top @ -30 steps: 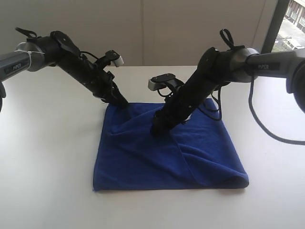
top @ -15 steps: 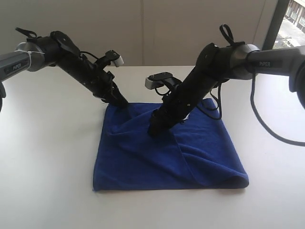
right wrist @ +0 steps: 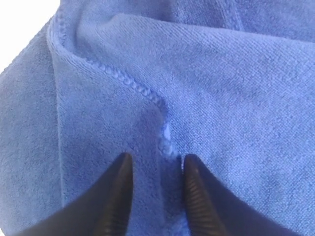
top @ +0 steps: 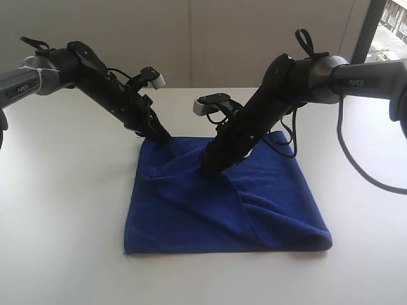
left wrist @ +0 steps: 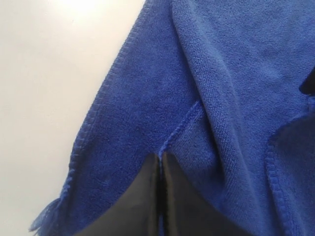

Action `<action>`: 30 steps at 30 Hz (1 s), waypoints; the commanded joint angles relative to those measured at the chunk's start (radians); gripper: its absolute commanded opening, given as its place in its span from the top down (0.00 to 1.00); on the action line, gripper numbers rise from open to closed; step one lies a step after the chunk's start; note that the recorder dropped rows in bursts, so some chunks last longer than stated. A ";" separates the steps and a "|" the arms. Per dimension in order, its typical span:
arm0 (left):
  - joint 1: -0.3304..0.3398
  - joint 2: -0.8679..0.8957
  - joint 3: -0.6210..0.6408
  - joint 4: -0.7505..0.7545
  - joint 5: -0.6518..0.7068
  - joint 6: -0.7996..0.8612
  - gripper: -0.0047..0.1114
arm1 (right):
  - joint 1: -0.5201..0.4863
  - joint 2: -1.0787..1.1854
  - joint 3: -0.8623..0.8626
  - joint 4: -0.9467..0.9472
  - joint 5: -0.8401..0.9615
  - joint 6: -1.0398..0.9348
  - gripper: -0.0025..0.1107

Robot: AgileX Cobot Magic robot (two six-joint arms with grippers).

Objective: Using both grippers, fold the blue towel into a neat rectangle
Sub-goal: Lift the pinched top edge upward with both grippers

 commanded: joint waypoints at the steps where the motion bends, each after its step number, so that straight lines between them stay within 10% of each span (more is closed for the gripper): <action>1: -0.005 -0.013 -0.003 -0.021 0.014 0.002 0.96 | 0.002 -0.013 -0.001 0.007 -0.003 -0.007 0.74; 7: -0.005 -0.013 -0.003 -0.021 0.016 -0.006 0.96 | 0.002 -0.013 -0.001 0.005 -0.016 -0.007 0.98; 30: -0.055 -0.129 -0.003 -0.203 -0.106 -0.027 0.96 | -0.002 -0.440 -0.001 -0.333 0.128 0.161 0.98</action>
